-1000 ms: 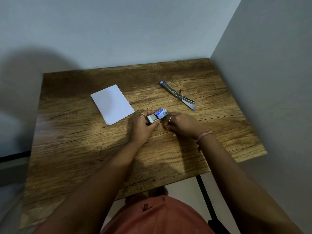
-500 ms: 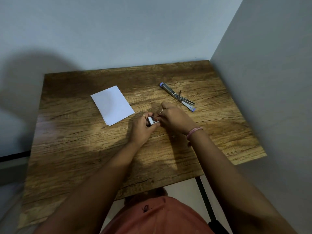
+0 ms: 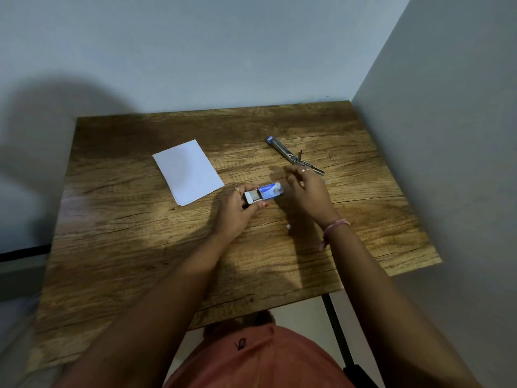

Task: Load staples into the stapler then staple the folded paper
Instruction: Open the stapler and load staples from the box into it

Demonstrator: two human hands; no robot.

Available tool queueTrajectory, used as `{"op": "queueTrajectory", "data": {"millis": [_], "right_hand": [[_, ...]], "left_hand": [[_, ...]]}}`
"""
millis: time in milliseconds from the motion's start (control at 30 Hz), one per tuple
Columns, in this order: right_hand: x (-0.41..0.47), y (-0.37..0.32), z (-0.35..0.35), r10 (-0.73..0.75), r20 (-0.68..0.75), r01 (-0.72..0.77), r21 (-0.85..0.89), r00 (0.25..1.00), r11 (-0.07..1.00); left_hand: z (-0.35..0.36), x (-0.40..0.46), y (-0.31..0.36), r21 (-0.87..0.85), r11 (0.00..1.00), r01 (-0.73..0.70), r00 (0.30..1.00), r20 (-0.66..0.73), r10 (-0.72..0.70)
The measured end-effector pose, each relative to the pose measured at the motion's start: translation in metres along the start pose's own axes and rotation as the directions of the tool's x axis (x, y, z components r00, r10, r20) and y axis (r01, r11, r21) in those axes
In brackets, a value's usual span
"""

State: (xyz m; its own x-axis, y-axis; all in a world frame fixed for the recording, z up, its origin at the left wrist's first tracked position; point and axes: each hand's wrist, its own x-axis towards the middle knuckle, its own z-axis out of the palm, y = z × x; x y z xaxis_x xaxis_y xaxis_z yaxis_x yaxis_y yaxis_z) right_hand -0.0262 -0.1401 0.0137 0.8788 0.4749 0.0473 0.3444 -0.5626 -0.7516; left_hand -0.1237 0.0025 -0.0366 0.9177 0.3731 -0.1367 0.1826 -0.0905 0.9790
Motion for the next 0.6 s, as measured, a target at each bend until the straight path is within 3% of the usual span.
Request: {"op": "queueTrajectory", "data": {"millis": [67,133,333,467,600], "right_hand": [[-0.004,0.004,0.004,0.178,0.072,-0.186,0.128,0.981,0.974],[-0.009,0.003,0.011,0.253,0.186,-0.294,0.243,0.949,0.924],[-0.007,-0.009,0.019,0.234,0.218,-0.284,0.239,0.947,0.928],[-0.010,-0.021,0.025,0.252,0.340,-0.380,0.392,0.906,0.837],[-0.010,-0.022,0.030,0.219,0.353,-0.360,0.404,0.909,0.841]], "left_hand": [[-0.001,0.000,-0.001,-0.060,0.998,0.012,1.000,0.010,-0.012],[-0.001,0.001,-0.001,-0.085,0.996,0.021,1.000,0.020,-0.020],[0.000,0.000,-0.001,-0.023,0.999,-0.024,0.998,0.064,0.025],[-0.002,-0.002,0.000,-0.054,0.996,-0.068,0.994,0.081,0.072],[-0.003,-0.002,0.000,-0.053,0.995,-0.084,0.992,0.088,0.089]]}}
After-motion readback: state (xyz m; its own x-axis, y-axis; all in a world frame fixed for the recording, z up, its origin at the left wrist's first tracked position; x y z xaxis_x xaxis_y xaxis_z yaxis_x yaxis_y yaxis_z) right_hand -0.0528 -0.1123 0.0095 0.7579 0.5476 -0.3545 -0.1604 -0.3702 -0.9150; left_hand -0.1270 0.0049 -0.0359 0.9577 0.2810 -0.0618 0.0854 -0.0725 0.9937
